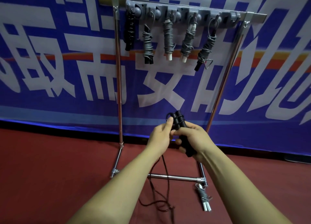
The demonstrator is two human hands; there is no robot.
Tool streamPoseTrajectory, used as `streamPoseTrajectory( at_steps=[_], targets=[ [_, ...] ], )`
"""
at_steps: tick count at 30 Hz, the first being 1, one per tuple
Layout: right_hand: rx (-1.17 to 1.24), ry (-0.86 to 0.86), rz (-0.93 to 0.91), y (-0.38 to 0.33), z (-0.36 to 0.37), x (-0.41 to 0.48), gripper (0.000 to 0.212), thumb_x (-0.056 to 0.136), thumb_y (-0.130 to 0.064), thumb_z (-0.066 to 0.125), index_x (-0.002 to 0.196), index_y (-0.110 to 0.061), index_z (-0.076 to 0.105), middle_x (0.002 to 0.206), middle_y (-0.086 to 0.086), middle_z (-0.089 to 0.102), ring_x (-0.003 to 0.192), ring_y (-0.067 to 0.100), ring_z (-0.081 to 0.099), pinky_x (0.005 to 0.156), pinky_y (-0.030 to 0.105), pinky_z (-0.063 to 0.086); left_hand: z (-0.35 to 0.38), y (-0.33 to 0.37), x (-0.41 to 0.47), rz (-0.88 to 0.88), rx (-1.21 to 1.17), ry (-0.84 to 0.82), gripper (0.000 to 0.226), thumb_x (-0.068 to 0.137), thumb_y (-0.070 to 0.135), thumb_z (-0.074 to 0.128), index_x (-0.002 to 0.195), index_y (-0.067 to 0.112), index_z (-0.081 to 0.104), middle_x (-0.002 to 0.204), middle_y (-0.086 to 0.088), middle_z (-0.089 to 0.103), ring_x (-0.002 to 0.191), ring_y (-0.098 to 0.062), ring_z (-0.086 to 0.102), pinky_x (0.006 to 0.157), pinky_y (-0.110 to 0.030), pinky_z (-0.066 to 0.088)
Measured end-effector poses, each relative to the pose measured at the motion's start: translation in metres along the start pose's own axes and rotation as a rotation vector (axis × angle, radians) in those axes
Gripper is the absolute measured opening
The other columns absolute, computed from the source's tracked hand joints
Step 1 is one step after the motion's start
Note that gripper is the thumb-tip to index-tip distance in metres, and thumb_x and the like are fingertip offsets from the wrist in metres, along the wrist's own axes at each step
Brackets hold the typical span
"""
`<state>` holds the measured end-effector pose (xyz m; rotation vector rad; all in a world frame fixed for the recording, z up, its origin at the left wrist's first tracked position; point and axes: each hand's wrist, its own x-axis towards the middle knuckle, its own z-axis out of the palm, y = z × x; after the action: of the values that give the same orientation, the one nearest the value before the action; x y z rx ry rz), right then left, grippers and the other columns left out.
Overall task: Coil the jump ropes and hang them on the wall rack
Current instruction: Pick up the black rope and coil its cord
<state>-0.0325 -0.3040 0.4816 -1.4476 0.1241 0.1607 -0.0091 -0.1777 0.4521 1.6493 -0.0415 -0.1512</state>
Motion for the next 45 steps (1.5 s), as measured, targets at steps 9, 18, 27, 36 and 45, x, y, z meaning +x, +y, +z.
streamPoseTrajectory(
  at_steps=[9,18,27,36,45],
  targets=[
    [-0.119,0.209,0.078,-0.006,-0.012,0.002,0.009,0.081,-0.003,0.060,0.088,-0.004,0.055,0.068,0.012,0.064,0.048,0.020,0.046,0.044,0.026,0.034,-0.005,-0.003,-0.001,0.122,0.575,-0.064,0.052,0.101,0.056,0.043,0.066,0.018,0.052,0.056,0.004,0.045,0.060,-0.020,0.045,0.056,-0.034,0.031],
    [-1.322,0.011,-0.075,-0.004,-0.025,0.021,0.050,0.089,-0.029,0.050,0.137,-0.043,0.045,0.110,0.000,0.067,0.083,0.021,0.065,0.072,0.039,0.058,-0.022,0.034,0.007,0.504,1.085,-0.220,0.035,0.102,0.048,0.045,0.078,0.025,0.057,0.065,0.010,0.052,0.069,-0.014,0.049,0.065,-0.033,0.035],
    [-1.447,-0.391,0.107,-0.060,-0.032,0.010,0.018,0.086,-0.019,0.057,0.082,-0.037,0.057,0.073,-0.004,0.064,0.059,0.015,0.059,0.061,0.034,0.052,-0.027,0.037,0.014,0.468,0.792,-0.271,0.034,0.083,0.058,0.072,0.073,0.026,0.068,0.068,0.008,0.064,0.064,-0.004,0.057,0.058,-0.026,0.045],
    [-1.048,-0.540,0.215,-0.050,-0.026,-0.010,0.036,0.084,-0.006,0.057,0.060,-0.031,0.068,0.055,0.001,0.055,0.045,0.016,0.045,0.049,0.028,0.039,-0.020,0.039,0.023,0.199,0.164,-0.430,0.031,0.081,0.032,0.082,0.073,0.019,0.056,0.058,0.006,0.040,0.053,-0.011,0.036,0.056,-0.025,0.037],
    [-0.635,-0.293,-0.077,-0.050,-0.016,-0.018,0.045,0.079,0.005,0.063,0.116,-0.018,0.052,0.067,0.013,0.057,0.047,0.020,0.040,0.044,0.027,0.032,-0.016,0.020,0.017,-0.130,-0.294,-0.283,0.031,0.099,0.034,0.056,0.071,0.024,0.049,0.053,0.008,0.035,0.043,-0.004,0.022,0.043,-0.021,0.012]
  ],
)
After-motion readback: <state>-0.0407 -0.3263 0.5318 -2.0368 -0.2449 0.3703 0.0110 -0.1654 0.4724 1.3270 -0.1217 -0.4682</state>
